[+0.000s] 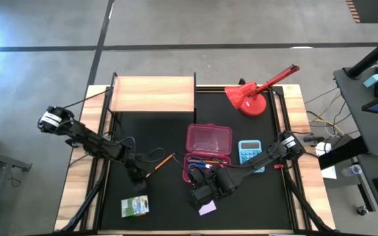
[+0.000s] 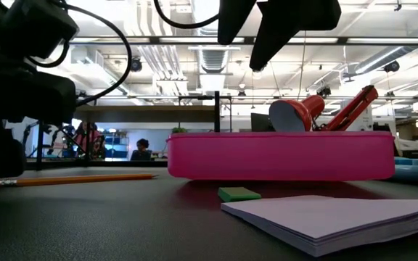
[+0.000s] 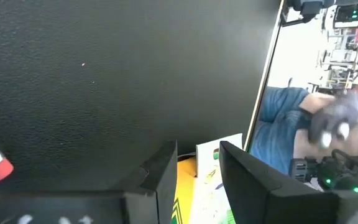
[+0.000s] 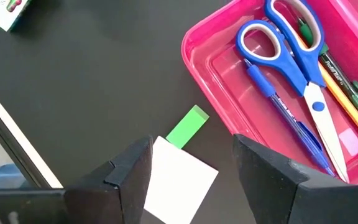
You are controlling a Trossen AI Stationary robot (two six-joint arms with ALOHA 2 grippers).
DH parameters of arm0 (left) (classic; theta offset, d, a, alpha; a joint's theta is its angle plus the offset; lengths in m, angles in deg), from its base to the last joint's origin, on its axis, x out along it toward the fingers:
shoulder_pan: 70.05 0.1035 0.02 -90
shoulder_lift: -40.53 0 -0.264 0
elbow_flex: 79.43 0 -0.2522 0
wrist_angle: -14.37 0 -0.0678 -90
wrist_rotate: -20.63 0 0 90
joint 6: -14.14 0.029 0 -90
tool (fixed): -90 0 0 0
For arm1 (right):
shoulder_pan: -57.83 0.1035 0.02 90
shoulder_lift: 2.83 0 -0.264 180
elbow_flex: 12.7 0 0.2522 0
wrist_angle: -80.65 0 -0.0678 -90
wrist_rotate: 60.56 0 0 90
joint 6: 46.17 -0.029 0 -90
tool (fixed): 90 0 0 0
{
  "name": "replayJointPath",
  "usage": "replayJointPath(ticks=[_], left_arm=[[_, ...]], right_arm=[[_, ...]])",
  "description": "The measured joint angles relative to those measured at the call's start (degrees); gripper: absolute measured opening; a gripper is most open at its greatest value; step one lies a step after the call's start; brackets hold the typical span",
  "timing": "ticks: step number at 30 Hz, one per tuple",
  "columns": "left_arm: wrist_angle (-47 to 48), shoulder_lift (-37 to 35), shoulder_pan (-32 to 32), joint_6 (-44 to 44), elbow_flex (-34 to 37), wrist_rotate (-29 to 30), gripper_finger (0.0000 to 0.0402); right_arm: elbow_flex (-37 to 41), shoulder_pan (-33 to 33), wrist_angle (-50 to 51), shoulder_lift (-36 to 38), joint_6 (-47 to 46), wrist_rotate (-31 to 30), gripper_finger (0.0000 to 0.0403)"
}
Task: Pack school essentials
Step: Put the green box of crayons into the pink supply box
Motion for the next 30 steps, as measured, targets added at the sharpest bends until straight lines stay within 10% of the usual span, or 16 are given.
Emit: replayJointPath(ticks=[20, 30], left_arm=[[0.2, 0.5, -0.1, -4.2, -0.2, -2.3, 0.011], [0.3, 0.5, -0.2, -4.7, -0.1, 0.6, 0.0257]], right_arm=[[-0.5, -0.6, -1.9, -0.3, -0.4, -0.1, 0.021], [-0.4, -0.6, -2.2, -0.3, -0.5, 0.0, 0.021]])
